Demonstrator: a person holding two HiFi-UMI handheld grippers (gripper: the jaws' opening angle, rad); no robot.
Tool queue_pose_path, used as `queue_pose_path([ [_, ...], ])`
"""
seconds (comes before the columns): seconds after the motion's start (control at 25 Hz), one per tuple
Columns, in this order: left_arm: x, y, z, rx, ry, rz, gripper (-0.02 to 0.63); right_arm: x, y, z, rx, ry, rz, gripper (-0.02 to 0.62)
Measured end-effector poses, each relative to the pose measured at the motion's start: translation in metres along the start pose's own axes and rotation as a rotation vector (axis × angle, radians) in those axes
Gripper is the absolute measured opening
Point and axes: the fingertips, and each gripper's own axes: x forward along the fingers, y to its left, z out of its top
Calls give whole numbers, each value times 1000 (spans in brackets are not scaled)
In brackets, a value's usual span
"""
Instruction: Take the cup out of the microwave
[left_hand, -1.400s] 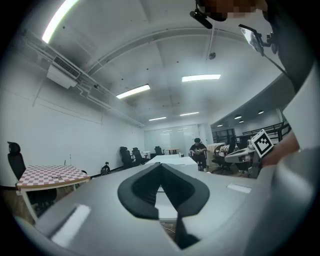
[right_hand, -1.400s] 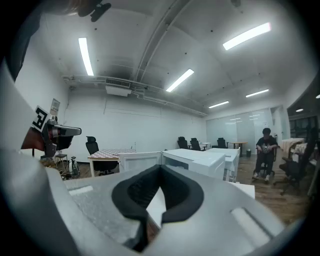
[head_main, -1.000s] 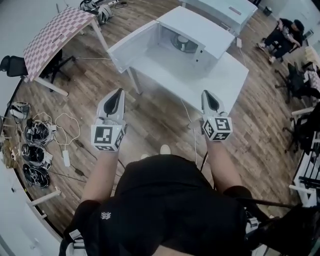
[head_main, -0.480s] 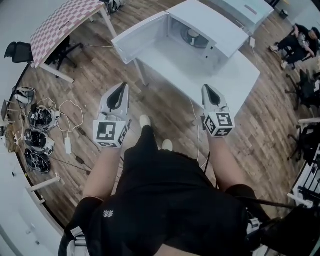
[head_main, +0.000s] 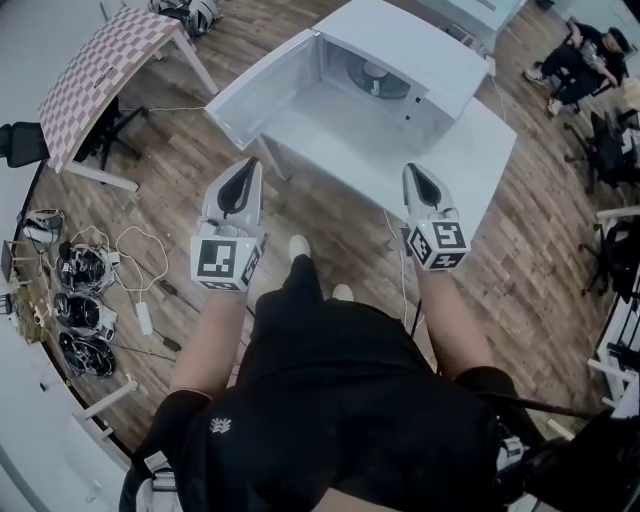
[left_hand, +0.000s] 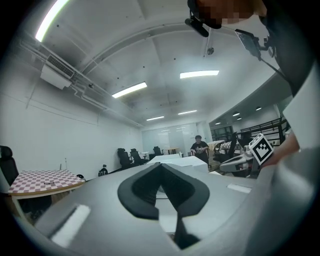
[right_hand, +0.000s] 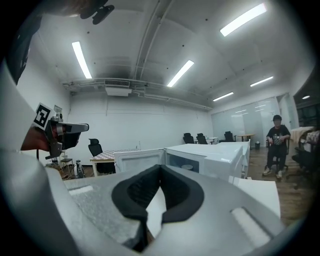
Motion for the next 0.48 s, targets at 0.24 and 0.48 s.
queue_pose_path([
  [0.24,62,33,-7,-18,-9,-67,6,45,-14,9,-5,10,-66,2],
  [0.48,117,67,-8,-15,-34,-138,6,95,-24,19,-8,8,-140,2],
])
